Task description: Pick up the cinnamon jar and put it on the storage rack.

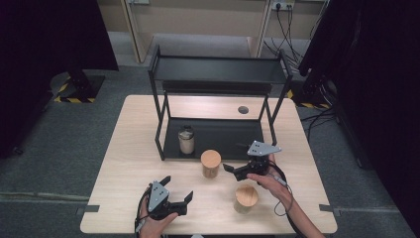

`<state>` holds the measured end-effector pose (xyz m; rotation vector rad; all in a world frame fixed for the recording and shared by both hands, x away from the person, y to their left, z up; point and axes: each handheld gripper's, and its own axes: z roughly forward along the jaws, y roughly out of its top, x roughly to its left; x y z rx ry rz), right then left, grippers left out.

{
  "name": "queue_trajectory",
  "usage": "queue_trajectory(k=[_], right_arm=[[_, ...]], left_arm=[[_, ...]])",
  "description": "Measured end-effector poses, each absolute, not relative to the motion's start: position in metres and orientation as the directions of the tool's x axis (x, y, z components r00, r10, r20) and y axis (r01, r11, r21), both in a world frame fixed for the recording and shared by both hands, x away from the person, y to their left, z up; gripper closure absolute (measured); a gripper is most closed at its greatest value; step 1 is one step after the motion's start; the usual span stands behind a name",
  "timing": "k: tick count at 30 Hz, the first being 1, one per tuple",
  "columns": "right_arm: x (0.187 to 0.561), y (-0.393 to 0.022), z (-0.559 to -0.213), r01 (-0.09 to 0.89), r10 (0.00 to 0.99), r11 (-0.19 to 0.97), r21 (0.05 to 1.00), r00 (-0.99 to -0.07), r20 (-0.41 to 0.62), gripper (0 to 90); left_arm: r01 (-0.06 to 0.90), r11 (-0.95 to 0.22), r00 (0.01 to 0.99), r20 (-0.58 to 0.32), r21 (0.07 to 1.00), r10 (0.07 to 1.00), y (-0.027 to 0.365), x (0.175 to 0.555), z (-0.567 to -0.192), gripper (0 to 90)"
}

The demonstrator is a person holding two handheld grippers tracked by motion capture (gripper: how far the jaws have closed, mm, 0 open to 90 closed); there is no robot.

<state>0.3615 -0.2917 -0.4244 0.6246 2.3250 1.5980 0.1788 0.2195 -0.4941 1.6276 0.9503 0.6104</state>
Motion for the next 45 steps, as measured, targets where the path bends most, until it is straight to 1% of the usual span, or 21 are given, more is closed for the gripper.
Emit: queue_trajectory(k=[5, 19, 27, 33, 36, 38, 39, 45], right_arm=[[0.371, -0.281, -0.424, 0.198, 0.442, 0.338, 0.92, -0.896, 0.03, 2.7], [0.388, -0.255, -0.42, 0.181, 0.386, 0.405, 0.896, -0.922, 0.012, 3.3], [0.397, -0.241, -0.418, 0.163, 0.353, 0.481, 0.861, -0.936, -0.02, 5.8], [0.405, -0.234, -0.421, 0.168, 0.329, 0.512, 0.842, -0.944, -0.012, 11.4], [0.409, -0.232, -0.422, 0.174, 0.323, 0.513, 0.841, -0.946, -0.001, 16.5], [0.412, -0.233, -0.423, 0.171, 0.31, 0.506, 0.845, -0.951, 0.007, 23.4], [0.411, -0.233, -0.424, 0.167, 0.306, 0.502, 0.849, -0.952, 0.006, 25.4], [0.407, -0.234, -0.424, 0.159, 0.322, 0.494, 0.855, -0.947, -0.009, 25.8]], left_arm=[[0.267, -0.078, 0.545, -0.084, 0.96, 0.834, 0.219, 0.178, -0.494, 2.8], [0.259, -0.083, 0.544, -0.075, 0.962, 0.836, 0.219, 0.178, -0.494, 2.8], [0.257, -0.084, 0.547, -0.073, 0.963, 0.834, 0.219, 0.177, -0.494, 2.9], [0.258, -0.085, 0.547, -0.074, 0.962, 0.834, 0.219, 0.177, -0.494, 2.9], [0.258, -0.085, 0.548, -0.074, 0.962, 0.833, 0.219, 0.177, -0.494, 2.8], [0.257, -0.085, 0.548, -0.073, 0.963, 0.833, 0.219, 0.177, -0.494, 2.8], [0.257, -0.085, 0.548, -0.073, 0.963, 0.833, 0.219, 0.177, -0.494, 2.9], [0.259, -0.079, 0.545, -0.078, 0.963, 0.835, 0.22, 0.177, -0.494, 2.8]])
